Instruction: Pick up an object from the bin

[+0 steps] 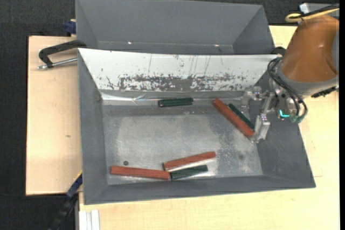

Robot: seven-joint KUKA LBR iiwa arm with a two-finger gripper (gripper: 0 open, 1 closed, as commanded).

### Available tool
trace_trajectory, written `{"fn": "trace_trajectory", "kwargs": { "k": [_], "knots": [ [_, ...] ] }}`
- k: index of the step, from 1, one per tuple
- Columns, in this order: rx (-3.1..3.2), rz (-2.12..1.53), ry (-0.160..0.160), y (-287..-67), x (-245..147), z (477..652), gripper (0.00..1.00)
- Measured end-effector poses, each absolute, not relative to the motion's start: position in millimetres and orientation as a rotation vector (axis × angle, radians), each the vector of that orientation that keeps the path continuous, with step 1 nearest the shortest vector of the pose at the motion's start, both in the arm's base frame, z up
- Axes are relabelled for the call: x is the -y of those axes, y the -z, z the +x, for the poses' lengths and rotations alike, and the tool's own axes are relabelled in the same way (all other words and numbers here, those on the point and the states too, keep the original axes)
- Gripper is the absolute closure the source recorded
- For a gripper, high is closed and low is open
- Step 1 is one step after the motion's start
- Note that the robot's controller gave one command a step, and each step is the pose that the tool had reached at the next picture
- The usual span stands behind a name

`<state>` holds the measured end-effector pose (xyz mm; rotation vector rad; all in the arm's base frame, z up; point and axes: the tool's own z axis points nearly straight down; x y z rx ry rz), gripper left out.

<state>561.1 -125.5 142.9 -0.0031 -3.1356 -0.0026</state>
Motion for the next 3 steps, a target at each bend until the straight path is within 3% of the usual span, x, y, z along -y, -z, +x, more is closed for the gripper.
{"fn": "trace_trajectory", "kwargs": {
  "k": [1,2,3],
  "knots": [
    [3.144,0.000,0.000,-147,125,563.2,0.00],
    [3.152,-0.076,-0.002,-111,118,582.0,0.00],
    [3.156,-0.104,0.003,-76,103,583.5,1.00]
  ]
}}
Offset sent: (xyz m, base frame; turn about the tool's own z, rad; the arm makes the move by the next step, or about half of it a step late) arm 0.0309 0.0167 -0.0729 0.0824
